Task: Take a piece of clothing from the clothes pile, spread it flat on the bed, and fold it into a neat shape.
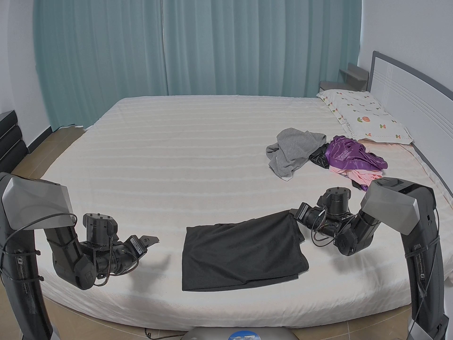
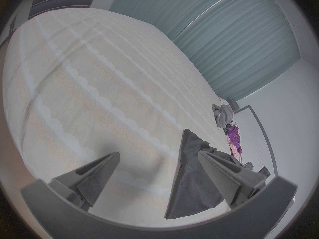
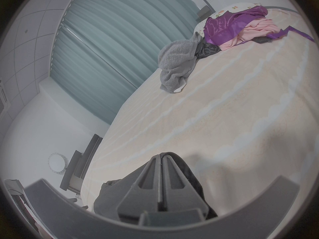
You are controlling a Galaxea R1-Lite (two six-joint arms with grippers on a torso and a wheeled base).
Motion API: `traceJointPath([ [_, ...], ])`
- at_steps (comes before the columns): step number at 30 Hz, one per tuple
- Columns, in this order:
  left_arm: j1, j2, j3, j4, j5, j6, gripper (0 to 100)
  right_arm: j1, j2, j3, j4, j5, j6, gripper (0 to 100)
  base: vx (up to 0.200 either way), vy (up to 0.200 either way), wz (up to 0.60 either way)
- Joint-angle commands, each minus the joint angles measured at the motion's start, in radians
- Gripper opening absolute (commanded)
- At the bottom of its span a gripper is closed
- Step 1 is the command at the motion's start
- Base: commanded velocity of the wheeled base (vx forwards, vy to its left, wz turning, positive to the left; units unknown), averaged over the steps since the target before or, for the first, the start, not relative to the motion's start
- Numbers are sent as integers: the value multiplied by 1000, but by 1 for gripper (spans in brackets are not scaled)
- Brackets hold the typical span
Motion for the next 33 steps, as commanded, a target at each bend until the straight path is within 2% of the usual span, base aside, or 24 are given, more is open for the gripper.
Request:
traceJointPath([
  [1,0,1,0,0,1,-3,100,-3,1,1,-1,-9,0,0,0,0,0],
  [10,-3,29,-57,0,12,0,100,-1,4,20,-4,-20,6,0,0,0,0],
  [12,-17,60,-117,6,69,2,100,0,9,21,-15,-35,43,0,0,0,0],
  [18,-115,152,-296,18,161,6,100,3,9,21,-15,-35,66,0,0,0,0],
  [22,-163,202,-428,76,188,10,100,10,24,14,-15,-52,66,0,0,0,0],
  [25,-171,232,-519,125,201,8,100,10,26,11,-13,-60,65,0,0,0,0],
  [31,-227,253,-551,139,208,10,100,11,26,9,-13,-60,65,0,0,0,0],
  [33,-241,268,-563,138,241,10,100,11,27,8,-15,-58,65,0,0,0,0],
])
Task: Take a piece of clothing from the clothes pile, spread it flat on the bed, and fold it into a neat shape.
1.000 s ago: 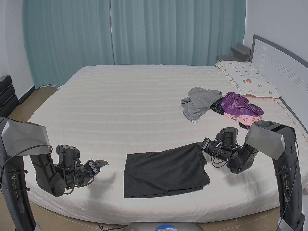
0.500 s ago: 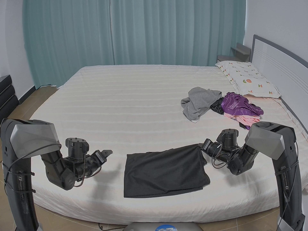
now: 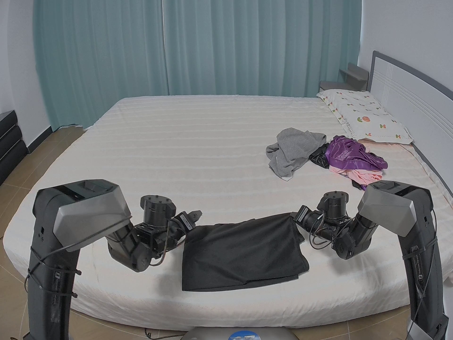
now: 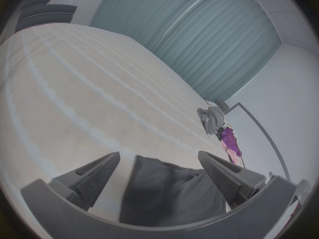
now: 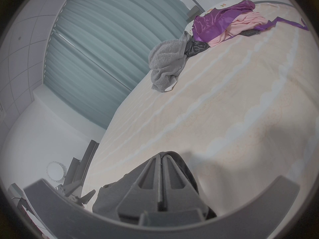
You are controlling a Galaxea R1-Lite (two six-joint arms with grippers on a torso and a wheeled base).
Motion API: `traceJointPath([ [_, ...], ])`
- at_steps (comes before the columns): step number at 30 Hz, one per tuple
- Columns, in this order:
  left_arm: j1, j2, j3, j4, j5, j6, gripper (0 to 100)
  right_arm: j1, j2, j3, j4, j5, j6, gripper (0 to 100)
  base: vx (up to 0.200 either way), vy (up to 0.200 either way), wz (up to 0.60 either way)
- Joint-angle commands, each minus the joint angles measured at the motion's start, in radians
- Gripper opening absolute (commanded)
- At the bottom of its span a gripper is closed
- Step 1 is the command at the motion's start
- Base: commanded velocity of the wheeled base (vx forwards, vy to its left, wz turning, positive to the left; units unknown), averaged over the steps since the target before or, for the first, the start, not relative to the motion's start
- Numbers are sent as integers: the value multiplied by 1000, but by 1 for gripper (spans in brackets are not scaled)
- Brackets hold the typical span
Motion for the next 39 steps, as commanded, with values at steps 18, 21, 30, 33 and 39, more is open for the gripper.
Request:
traceJointPath([
  [18,-35,90,-60,5,69,74,0,2,9,0,-28,-1,2,0,0,0,0],
  [21,-35,90,-60,7,69,75,0,2,9,2,-33,-1,2,0,0,0,0],
  [30,-37,115,-80,-44,158,66,0,2,10,2,-36,-4,2,0,0,0,0],
  [33,-35,112,-71,-70,176,52,0,2,13,-5,-37,-6,2,0,0,0,0],
  [39,-32,108,-63,-82,193,-3,0,2,24,-11,-49,-6,-3,0,0,0,0],
])
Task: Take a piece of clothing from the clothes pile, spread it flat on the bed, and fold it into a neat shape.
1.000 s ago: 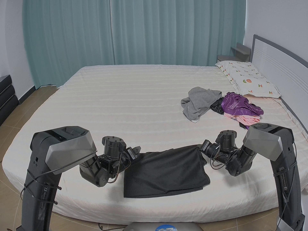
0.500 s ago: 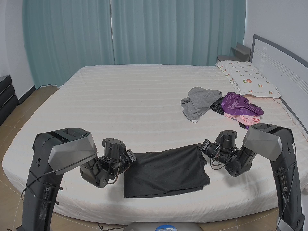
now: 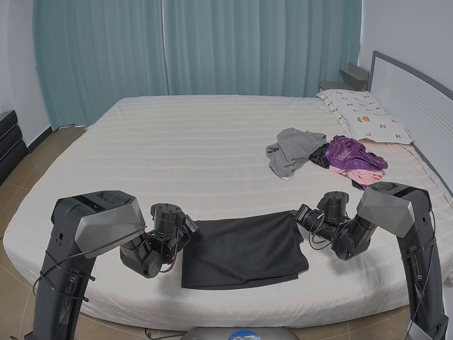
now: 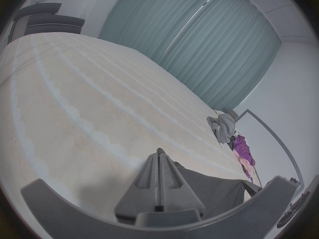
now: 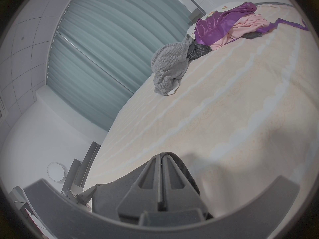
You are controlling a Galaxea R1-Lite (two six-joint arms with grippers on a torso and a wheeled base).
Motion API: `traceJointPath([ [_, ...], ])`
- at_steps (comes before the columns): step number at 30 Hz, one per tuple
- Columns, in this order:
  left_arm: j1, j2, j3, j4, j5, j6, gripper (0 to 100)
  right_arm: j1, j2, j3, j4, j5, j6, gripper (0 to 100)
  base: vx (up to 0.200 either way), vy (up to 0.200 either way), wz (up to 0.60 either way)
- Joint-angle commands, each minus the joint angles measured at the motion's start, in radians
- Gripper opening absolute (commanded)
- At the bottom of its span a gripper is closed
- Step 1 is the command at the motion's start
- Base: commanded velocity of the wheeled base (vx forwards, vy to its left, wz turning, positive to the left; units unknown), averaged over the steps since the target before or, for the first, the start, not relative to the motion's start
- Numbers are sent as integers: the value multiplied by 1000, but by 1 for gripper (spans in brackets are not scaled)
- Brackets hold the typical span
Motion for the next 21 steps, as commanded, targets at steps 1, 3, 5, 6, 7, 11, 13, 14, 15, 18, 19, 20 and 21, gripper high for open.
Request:
traceJointPath([
  [1,2,-2,6,-2,8,-3,0,1,15,-15,-1,-1,-2,0,0,0,0],
  [3,2,-2,7,-2,14,-3,0,-1,21,-27,-1,-6,-4,0,0,0,0],
  [5,0,-3,19,-5,22,-3,0,-4,33,-52,14,-30,-7,0,0,0,0],
  [6,0,-3,19,-5,22,-1,0,-4,33,-52,14,-30,-7,0,0,0,0],
  [7,0,-2,19,-8,25,-1,0,-5,30,-49,26,-33,-10,0,0,0,0],
  [11,0,2,19,-10,26,2,0,-4,21,-35,40,-33,-13,0,0,0,0],
  [13,0,2,19,-10,26,2,0,-4,20,-35,42,-33,-13,0,0,0,0],
  [14,0,3,19,-10,26,3,0,-4,20,-38,46,-33,-15,0,0,0,0],
  [15,0,3,19,-10,26,3,0,-4,21,-41,48,-33,-15,0,0,0,0],
  [18,0,3,19,-10,25,3,0,-5,23,-46,49,-27,-16,0,0,0,0],
  [19,0,2,19,-10,25,3,0,-5,23,-47,52,-24,-16,100,0,0,0],
  [20,0,2,21,-10,25,2,0,-5,23,-47,52,-24,-15,100,0,0,0],
  [21,-1,2,21,-10,23,0,0,-5,23,-46,48,-25,-15,100,0,0,0],
])
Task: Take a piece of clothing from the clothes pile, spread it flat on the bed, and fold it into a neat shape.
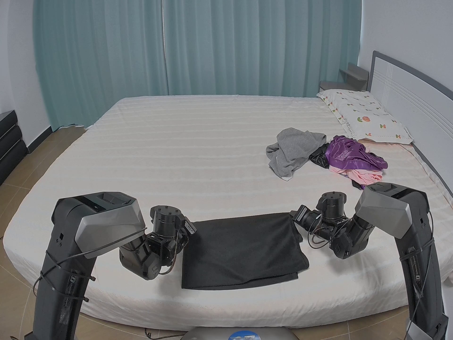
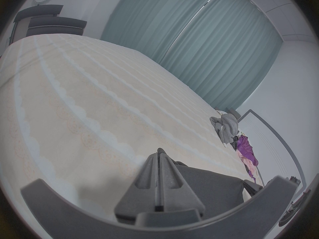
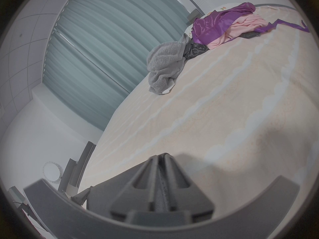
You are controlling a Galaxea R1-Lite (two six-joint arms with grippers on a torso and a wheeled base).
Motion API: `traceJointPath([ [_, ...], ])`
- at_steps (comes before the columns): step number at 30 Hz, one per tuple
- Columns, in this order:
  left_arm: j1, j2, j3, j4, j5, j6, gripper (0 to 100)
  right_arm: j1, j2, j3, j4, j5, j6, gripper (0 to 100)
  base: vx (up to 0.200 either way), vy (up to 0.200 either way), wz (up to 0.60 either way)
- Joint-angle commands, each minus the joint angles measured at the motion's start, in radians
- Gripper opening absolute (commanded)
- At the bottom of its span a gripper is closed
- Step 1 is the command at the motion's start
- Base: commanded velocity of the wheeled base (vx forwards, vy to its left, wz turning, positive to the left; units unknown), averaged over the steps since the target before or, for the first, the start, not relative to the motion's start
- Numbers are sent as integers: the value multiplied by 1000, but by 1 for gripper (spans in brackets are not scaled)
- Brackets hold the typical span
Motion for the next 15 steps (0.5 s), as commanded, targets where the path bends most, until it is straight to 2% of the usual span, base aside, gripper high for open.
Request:
traceJointPath([
  [1,-2,-1,3,0,-2,-2,100,0,1,0,-6,1,1,100,0,0,0],
  [8,3,-7,10,-18,-3,-10,100,-3,-94,148,-82,24,10,100,0,0,0],
  [11,14,-27,63,-40,-9,-19,100,-16,-172,338,-175,105,1,100,0,0,0],
  [12,14,-30,66,-40,-9,-20,100,-16,-175,346,-178,110,1,100,0,0,0],
  [13,29,-55,98,-41,-12,-62,100,-25,-206,427,-202,170,-17,100,0,0,0],
  [15,47,-85,128,-40,-25,-109,100,-37,-232,507,-211,227,-47,100,0,0,0],
])
